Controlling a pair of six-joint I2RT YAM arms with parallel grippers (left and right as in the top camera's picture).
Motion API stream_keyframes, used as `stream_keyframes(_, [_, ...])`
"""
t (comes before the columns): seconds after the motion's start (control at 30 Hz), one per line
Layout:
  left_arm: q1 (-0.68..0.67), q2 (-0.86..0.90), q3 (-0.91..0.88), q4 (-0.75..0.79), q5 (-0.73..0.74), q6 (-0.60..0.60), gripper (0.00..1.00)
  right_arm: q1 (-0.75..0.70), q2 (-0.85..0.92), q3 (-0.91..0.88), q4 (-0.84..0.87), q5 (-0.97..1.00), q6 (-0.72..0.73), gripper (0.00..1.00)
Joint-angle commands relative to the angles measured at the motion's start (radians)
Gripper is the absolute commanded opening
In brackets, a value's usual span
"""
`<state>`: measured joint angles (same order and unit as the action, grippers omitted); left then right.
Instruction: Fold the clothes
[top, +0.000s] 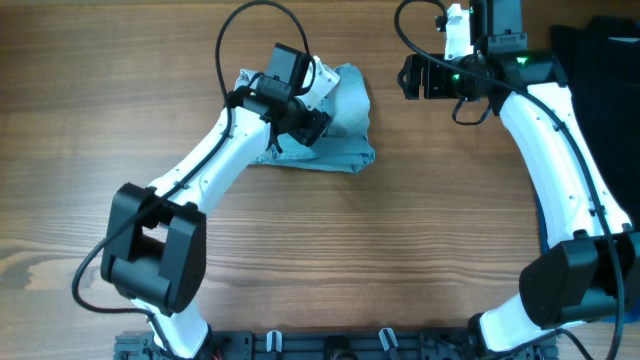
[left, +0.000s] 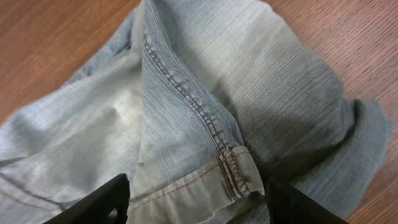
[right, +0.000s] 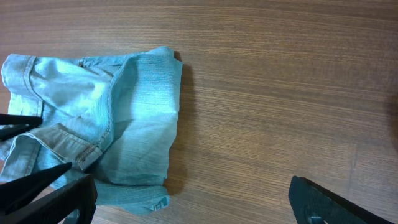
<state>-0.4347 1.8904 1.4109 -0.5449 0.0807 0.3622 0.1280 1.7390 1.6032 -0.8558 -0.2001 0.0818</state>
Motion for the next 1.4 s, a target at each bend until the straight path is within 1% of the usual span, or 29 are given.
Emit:
stream_keyframes(0.0, [-0.007,0.058,-0.004,0.005,0.024,-0.058,0.70,-0.002,-0.012,-0.001,0.003,0.014,-0.001,1.00])
stream_keyframes(0.23, [-0.036,0.086,-0.004,-0.002,0.014,-0.095,0.70,-0.002,-0.012,-0.001,0.003,0.014,-0.001,1.00])
stream_keyframes(0.4, [-0.077,0.086,-0.004,-0.020,-0.119,-0.095,0.68,-0.002,-0.012,-0.001,0.003,0.014,-0.001,1.00])
stream_keyframes(0.47, [-0.090,0.086,-0.004,-0.029,-0.152,-0.095,0.62,-0.002,-0.012,-0.001,0.002,0.014,-0.001,1.00])
stream_keyframes(0.53, [-0.091,0.087,-0.004,-0.031,-0.152,-0.095,0.58,-0.002,-0.012,-0.001,0.003,0.014,-0.001,1.00])
stream_keyframes(0.57, [-0.091,0.086,-0.004,-0.031,-0.152,-0.095,0.54,-0.002,-0.012,-0.001,0.003,0.014,-0.001,0.99])
stream_keyframes(0.6, [-0.091,0.087,-0.004,-0.031,-0.152,-0.095,0.46,-0.002,-0.012,-0.001,0.003,0.014,-0.001,1.00])
stream_keyframes(0.67, [-0.091,0.086,-0.004,-0.034,-0.152,-0.095,0.38,-0.002,-0.012,-0.001,0.002,0.014,-0.001,0.99])
stream_keyframes(0.77, [-0.091,0.087,-0.004,-0.035,-0.150,-0.095,0.35,-0.002,-0.012,-0.001,0.003,0.014,-0.001,0.99])
stream_keyframes(0.8, [-0.091,0.087,-0.004,-0.035,-0.150,-0.095,0.21,-0.002,-0.012,-0.001,0.003,0.014,-0.001,1.00])
stream_keyframes(0.83, [-0.091,0.086,-0.004,-0.035,-0.151,-0.095,0.11,-0.002,-0.012,-0.001,0.003,0.014,-0.001,1.00])
stream_keyframes(0.87, [-0.091,0.086,-0.004,-0.034,-0.150,-0.095,0.06,-0.002,-0.012,-0.001,0.003,0.014,-0.001,1.00])
stream_keyframes(0.93, [-0.091,0.086,-0.004,-0.034,-0.151,-0.095,0.05,-0.002,-0.012,-0.001,0.003,0.014,-0.001,0.99])
stream_keyframes(1.03, [-0.091,0.086,-0.003,-0.017,-0.190,-0.100,0.04,-0.002,-0.012,-0.001,0.003,0.014,-0.001,1.00])
stream_keyframes(1.1, [-0.091,0.084,-0.003,0.019,-0.289,-0.137,0.04,-0.002,-0.012,-0.001,0.003,0.014,-0.001,1.00])
stream_keyframes(1.17, [-0.091,0.080,-0.003,0.026,-0.295,-0.135,0.06,-0.002,-0.012,-0.001,0.003,0.014,-0.001,1.00])
stream_keyframes(1.27, [-0.091,0.080,-0.003,0.011,-0.264,-0.135,0.27,-0.002,-0.012,-0.001,0.003,0.014,-0.001,1.00])
stream_keyframes(1.3, [-0.091,0.080,-0.003,0.002,-0.244,-0.135,0.42,-0.002,-0.012,-0.001,0.003,0.014,-0.001,1.00])
stream_keyframes(1.33, [-0.091,0.080,-0.003,-0.010,-0.226,-0.135,0.46,-0.002,-0.012,-0.001,0.003,0.014,-0.001,0.99])
stream_keyframes(1.37, [-0.091,0.080,-0.003,-0.018,-0.206,-0.135,0.52,-0.002,-0.012,-0.001,0.003,0.014,-0.001,1.00])
